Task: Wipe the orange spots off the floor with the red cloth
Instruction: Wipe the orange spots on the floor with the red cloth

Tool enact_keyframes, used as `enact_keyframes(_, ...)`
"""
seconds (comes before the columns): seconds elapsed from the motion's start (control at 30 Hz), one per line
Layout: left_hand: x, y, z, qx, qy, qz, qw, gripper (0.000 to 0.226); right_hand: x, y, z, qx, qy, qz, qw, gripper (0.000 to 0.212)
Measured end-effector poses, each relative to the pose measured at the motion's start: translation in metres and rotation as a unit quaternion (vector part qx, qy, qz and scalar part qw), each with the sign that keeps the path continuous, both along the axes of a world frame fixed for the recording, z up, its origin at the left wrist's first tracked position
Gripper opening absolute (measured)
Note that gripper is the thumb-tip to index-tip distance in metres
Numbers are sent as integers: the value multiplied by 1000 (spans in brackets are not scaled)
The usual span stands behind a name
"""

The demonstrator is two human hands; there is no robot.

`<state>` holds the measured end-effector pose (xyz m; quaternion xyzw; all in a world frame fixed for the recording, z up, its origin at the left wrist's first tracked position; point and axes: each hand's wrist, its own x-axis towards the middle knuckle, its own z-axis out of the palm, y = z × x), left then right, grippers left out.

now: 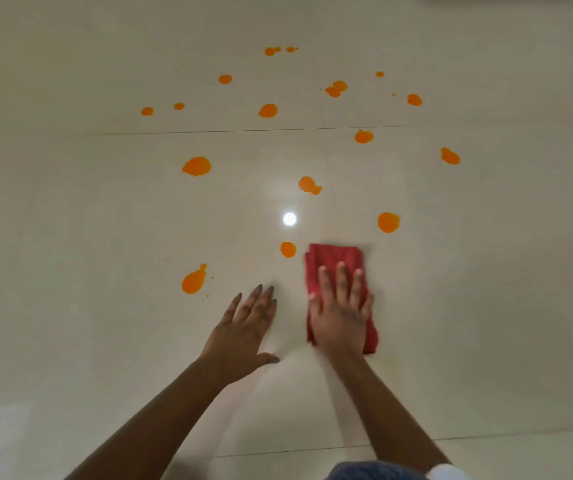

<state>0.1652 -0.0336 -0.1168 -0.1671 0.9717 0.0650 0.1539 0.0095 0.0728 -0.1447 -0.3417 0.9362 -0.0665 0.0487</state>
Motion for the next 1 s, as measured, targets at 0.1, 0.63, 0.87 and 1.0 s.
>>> enact_keyframes(0.1, 16, -2, 1, -2, -1, 13, 1000, 99, 5, 7, 4, -12, -41, -52, 998, 54)
enact_keyframes(0.63, 142, -53, -5, 70, -13, 301, 951, 125, 129, -85, 2, -28, -35, 415, 909, 52)
enact_keyframes(0.87, 149, -80, 0, 98, -29, 337, 936, 126, 87, -131, -5, -26, -9, 196, 980, 54)
enact_keyframes(1.0, 151, -86, 0, 116, -21, 343, 932, 126, 170, -95, 4, -9, -37, 372, 927, 54)
